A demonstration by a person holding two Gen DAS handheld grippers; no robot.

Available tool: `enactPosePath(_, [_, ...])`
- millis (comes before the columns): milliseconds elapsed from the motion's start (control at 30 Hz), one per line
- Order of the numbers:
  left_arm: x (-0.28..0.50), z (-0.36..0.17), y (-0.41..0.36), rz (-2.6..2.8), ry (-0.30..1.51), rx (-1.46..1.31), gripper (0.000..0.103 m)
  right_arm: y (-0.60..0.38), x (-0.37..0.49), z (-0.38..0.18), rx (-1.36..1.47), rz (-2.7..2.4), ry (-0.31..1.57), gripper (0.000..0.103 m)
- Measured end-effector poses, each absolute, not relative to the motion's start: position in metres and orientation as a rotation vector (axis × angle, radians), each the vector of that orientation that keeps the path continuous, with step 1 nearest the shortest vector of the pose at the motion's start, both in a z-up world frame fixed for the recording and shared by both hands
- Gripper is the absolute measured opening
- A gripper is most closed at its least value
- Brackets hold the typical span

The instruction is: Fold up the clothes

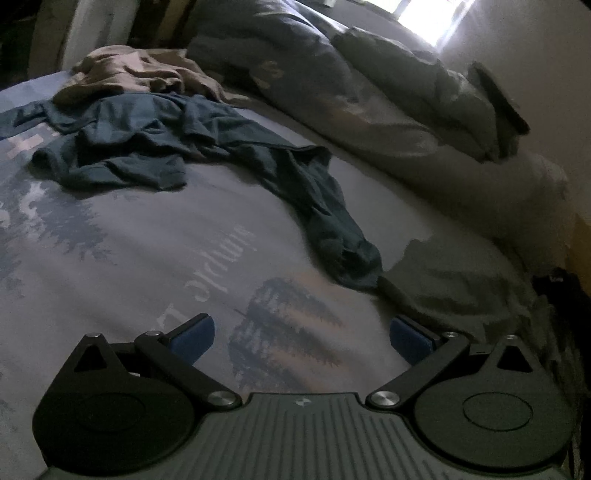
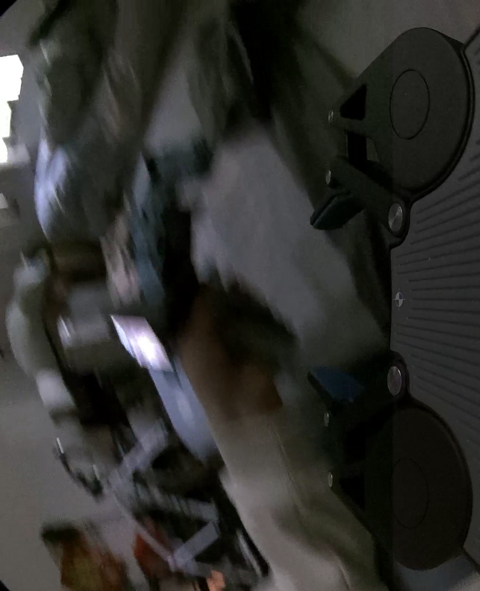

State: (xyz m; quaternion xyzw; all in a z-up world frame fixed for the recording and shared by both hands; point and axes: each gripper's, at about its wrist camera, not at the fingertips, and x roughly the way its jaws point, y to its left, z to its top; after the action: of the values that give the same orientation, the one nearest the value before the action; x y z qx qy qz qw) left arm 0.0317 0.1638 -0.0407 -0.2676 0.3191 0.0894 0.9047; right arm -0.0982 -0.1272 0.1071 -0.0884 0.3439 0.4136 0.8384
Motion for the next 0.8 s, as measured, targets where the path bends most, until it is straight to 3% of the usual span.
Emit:
enactPosePath(200, [0.034,-0.04,0.166,0.185,0.653,-0.593,0.103,-0.147,0.011,0.077,-0.073,0.61,0.619,0.085])
enactPosePath(500, [0.042,-0.042,0.155,0.136,0.687,-0.572,0.103,-0.163,0.132,-0.028,0.269,0.341,0.735,0.083])
enactPosePath(533, [0.043,-0.043,0.154,0.135,0.69,-0.571,0.103,-0.162,0.137,-0.034,0.28,0.343,0.747,0.073])
enactPosePath(567, [0.044,-0.043,0.154,0.135,0.693,-0.57,0.103,-0.161,0.14,-0.037,0.275,0.35,0.75,0.044])
enactPosePath(633, [0.046,-0.046,0.152,0.14,0.703,-0.579,0.103,-0.161,0.137,-0.036,0.242,0.355,0.738,0.009])
enactPosePath(800, [0.05,-0.048,0.147,0.134,0.714,-0.589,0.103,-0.176,0.085,0.023,0.248,0.407,0.578,0.005])
